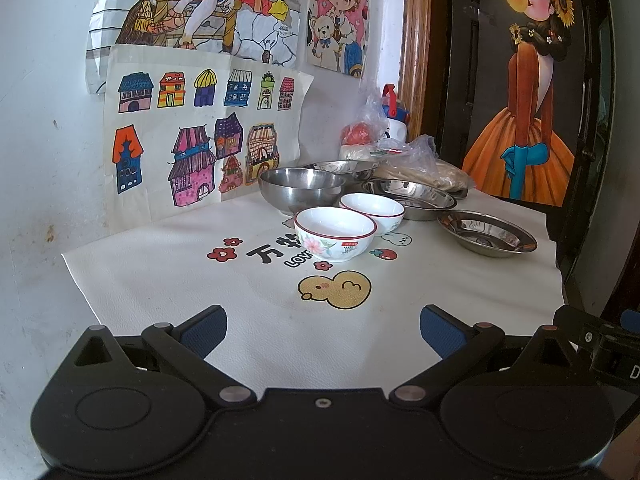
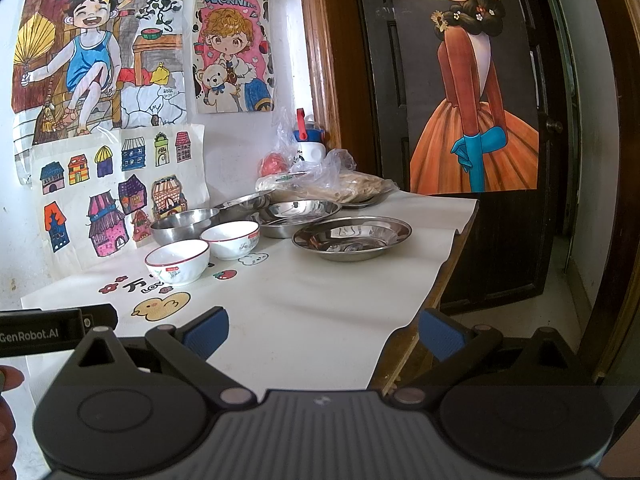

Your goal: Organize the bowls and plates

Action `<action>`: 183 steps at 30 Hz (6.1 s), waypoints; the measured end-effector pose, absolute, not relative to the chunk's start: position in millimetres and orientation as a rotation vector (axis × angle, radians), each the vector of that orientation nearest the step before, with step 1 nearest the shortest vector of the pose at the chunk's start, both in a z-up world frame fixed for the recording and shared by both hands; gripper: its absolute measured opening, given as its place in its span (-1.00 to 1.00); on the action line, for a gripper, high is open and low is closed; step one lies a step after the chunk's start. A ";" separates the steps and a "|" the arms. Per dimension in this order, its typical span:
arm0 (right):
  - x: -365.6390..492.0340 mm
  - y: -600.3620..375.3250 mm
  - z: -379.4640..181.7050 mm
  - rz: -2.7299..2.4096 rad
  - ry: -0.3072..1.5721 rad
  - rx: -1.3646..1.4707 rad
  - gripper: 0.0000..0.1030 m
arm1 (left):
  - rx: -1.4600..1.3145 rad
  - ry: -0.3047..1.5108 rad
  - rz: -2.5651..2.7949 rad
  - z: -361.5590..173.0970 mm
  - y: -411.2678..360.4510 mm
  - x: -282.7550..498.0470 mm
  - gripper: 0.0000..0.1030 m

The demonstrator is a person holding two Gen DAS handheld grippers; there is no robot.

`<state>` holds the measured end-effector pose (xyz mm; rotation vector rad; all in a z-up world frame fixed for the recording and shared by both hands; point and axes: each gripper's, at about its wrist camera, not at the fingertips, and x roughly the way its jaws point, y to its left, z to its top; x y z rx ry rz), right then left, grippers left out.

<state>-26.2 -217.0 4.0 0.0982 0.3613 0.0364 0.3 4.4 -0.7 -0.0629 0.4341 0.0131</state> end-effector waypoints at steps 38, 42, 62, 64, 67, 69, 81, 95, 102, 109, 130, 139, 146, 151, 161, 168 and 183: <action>-4.3 -240.3 92.3 0.234 0.319 0.032 1.00 | -0.021 0.396 -0.082 62.4 13.6 10.7 0.99; 5.5 -243.4 143.1 0.258 0.281 -0.037 1.00 | -0.052 0.378 -0.129 101.7 27.9 18.6 0.99; 253.1 -217.9 240.3 0.369 0.518 -0.093 1.00 | -0.029 0.621 -0.182 170.3 70.3 267.2 0.99; 285.3 -214.1 221.1 0.383 0.557 -0.066 1.00 | -0.045 0.657 -0.183 157.9 71.3 296.4 0.99; 331.2 -205.3 185.5 0.414 0.602 -0.029 1.00 | -0.051 0.705 -0.183 138.4 71.6 335.5 0.99; 360.2 -197.5 158.9 0.437 0.641 -0.032 0.89 | -0.065 0.742 -0.181 124.3 73.2 356.9 0.98; 453.6 -178.7 59.6 0.423 0.780 0.006 0.47 | -0.144 0.865 -0.177 67.0 67.2 429.6 0.82; 476.0 -163.3 23.7 0.474 0.806 0.008 -0.49 | -0.278 0.956 -0.138 29.3 77.9 468.3 -0.13; 474.2 -169.1 23.9 0.435 0.777 0.060 -0.56 | -0.322 0.954 -0.099 27.8 86.3 467.5 -0.53; 460.6 -184.5 54.7 0.412 0.690 0.115 -0.57 | -0.355 0.857 -0.113 55.5 84.2 451.8 -0.55; 382.4 -261.7 46.2 0.295 0.876 0.070 -0.51 | -0.159 0.954 -0.330 52.2 -21.5 407.5 -0.58; 372.5 -264.0 46.0 0.283 0.860 0.032 -0.35 | -0.073 0.910 -0.336 64.7 -36.0 394.5 -0.55; 349.9 -282.6 61.6 0.290 0.785 0.077 0.24 | -0.119 0.859 -0.356 72.0 -32.8 379.8 -0.02; 322.9 -294.7 78.8 0.286 0.713 0.095 0.60 | -0.136 0.794 -0.375 85.4 -35.1 355.5 0.51; 251.4 -308.9 113.9 0.256 0.561 0.104 0.97 | -0.108 0.669 -0.377 103.0 -47.7 293.5 0.94; 195.7 -310.2 117.9 0.229 0.462 0.056 1.00 | -0.092 0.609 -0.370 102.2 -54.6 247.2 0.98; 97.7 -304.9 82.3 0.143 0.363 -0.038 1.00 | -0.020 0.558 -0.245 63.5 -68.1 161.0 0.98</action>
